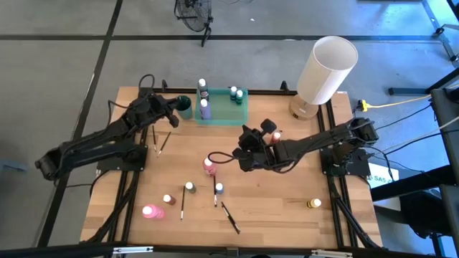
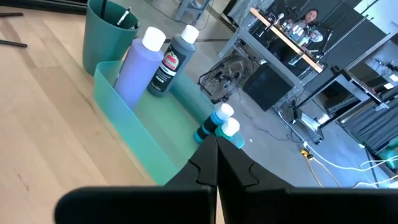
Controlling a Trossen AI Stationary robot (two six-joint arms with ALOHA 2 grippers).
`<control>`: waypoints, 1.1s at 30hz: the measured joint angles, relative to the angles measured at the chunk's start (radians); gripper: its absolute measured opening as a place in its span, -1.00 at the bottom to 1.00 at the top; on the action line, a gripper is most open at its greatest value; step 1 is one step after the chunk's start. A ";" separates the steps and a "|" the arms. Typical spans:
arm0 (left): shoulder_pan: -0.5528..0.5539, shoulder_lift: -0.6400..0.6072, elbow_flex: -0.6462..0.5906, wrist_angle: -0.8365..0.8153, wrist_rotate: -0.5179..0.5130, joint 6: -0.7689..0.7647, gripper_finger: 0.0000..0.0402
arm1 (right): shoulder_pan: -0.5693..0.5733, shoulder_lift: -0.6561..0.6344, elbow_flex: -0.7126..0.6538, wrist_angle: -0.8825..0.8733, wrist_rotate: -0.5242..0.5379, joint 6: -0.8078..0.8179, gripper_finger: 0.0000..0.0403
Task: Pick & Place Paint Supplies
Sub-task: Put the silver paintbrush into the green cup, then put the top big pink paint bottle into the green bin
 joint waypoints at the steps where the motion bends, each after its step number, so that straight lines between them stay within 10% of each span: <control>1: 0.003 0.007 0.000 0.005 0.002 -0.002 -0.92 | -0.001 0.000 0.000 0.002 0.000 0.000 -1.00; 33: 0.022 0.122 0.000 0.051 0.048 -0.069 -0.30 | -0.012 0.000 0.000 0.003 -0.052 -0.004 -1.00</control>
